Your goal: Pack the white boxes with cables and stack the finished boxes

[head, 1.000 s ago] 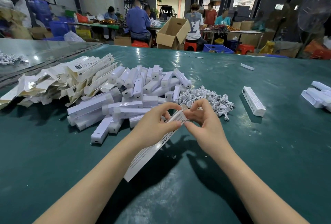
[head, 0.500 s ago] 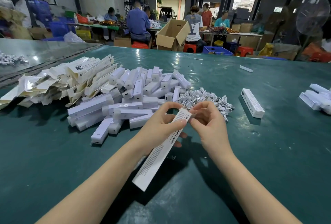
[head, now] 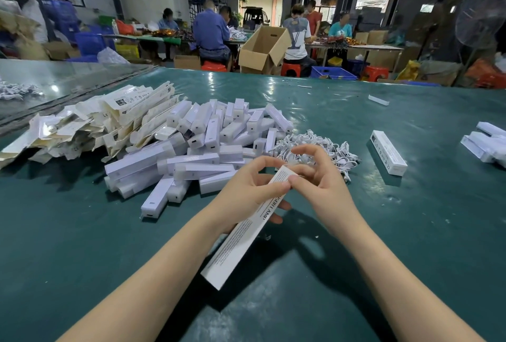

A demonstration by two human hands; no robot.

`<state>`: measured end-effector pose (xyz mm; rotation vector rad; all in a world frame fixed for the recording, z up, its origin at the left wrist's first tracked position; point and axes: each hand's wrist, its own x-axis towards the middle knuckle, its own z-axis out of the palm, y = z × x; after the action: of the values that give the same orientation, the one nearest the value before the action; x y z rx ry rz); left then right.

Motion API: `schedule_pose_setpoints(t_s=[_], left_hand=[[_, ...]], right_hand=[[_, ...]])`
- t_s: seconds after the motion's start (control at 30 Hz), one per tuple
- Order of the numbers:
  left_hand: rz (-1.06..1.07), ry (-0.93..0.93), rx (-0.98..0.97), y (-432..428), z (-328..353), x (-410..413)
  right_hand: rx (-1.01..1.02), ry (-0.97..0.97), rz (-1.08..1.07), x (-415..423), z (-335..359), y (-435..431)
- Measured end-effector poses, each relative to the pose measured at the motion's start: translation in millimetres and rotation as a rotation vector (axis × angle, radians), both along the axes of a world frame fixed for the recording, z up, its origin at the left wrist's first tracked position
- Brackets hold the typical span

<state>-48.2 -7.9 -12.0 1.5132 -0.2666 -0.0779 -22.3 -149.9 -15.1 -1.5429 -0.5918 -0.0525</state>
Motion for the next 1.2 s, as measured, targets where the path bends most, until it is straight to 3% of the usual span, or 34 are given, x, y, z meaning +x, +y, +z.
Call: schedule_pose_setpoints(t_s=[0.17, 0.37, 0.5, 0.57, 0.7, 0.77, 1.1, 1.2], left_hand=[[0.091, -0.005, 0.003, 5, -4, 4], [0.109, -0.008, -0.009, 9, -6, 6], [0.082, -0.039, 0.000, 6, -7, 7], [0.089, -0.050, 0.000, 4, -8, 8], [0.110, -0.006, -0.032, 4, -9, 8], [0.094, 0.037, -0.029, 4, -7, 6], [0.043, 0.059, -0.020, 0, -8, 4], [0.030, 0.038, -0.014, -1, -8, 3]], right_hand=[[0.039, -0.015, -0.291, 0, -7, 4], [0.154, 0.188, -0.125, -2, -12, 15], [0.381, 0.401, 0.037, -3, -13, 18], [0.378, 0.343, -0.012, -4, -13, 18], [0.153, 0.048, -0.204, -5, -13, 14], [0.174, 0.024, -0.213, -6, -13, 14], [0.517, 0.477, -0.112, -2, -9, 14], [0.554, 0.520, -0.100, -2, -6, 13]])
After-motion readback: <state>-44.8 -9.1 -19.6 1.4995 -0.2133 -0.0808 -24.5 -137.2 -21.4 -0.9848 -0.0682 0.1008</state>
